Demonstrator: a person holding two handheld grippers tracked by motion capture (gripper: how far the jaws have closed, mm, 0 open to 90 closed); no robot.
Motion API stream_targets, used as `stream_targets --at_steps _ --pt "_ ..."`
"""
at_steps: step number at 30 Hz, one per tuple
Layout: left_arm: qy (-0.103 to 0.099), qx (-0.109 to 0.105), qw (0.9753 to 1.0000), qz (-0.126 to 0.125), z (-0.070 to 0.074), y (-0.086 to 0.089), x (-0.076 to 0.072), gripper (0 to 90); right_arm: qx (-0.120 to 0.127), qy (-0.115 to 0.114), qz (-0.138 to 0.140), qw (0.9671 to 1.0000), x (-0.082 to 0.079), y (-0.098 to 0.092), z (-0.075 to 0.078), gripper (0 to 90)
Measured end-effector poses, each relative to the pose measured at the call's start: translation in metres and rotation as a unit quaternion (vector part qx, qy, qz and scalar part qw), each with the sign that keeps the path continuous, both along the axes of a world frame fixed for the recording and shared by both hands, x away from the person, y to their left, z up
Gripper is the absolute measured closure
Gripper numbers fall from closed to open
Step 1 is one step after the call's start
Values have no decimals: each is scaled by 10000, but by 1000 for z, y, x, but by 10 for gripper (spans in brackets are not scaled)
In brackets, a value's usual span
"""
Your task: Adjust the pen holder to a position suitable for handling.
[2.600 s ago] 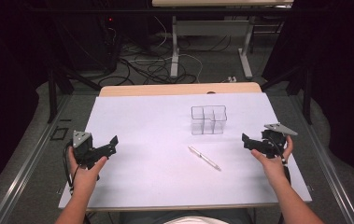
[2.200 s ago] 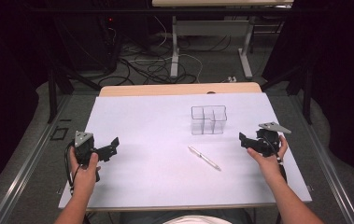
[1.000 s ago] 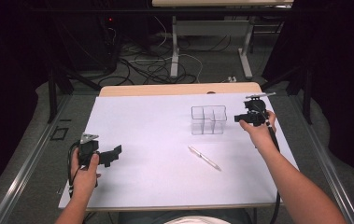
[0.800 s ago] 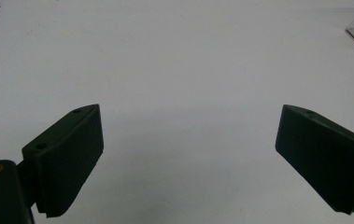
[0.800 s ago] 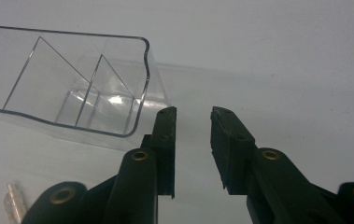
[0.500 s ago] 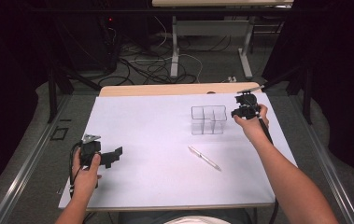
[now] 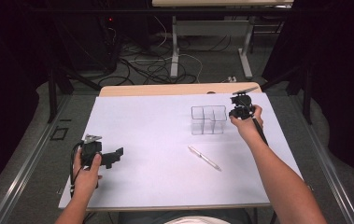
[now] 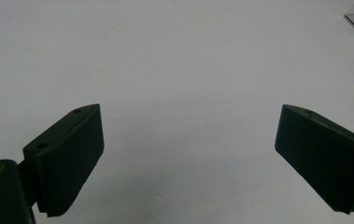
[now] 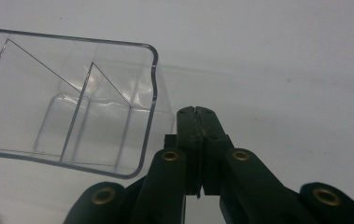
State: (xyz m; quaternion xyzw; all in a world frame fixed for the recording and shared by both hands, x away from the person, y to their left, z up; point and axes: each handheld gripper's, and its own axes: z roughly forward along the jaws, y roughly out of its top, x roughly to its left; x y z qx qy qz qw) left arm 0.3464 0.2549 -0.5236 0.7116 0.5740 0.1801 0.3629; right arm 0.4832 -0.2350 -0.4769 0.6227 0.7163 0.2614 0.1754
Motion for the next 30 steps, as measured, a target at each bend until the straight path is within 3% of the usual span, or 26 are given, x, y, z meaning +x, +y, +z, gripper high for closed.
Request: stream_targets --at_steps 9,17,30 --pt "53 24 10000 -34 0 0 0 81 129 -96 56 9999 -1 8 0 892" --pt "58 18 10000 -38 0 1 0 82 7 10 25 10000 -1 11 -1 900" --pt "47 29 10000 -17 -1 0 1 81 -3 -49 42 10000 -4 13 -3 900"
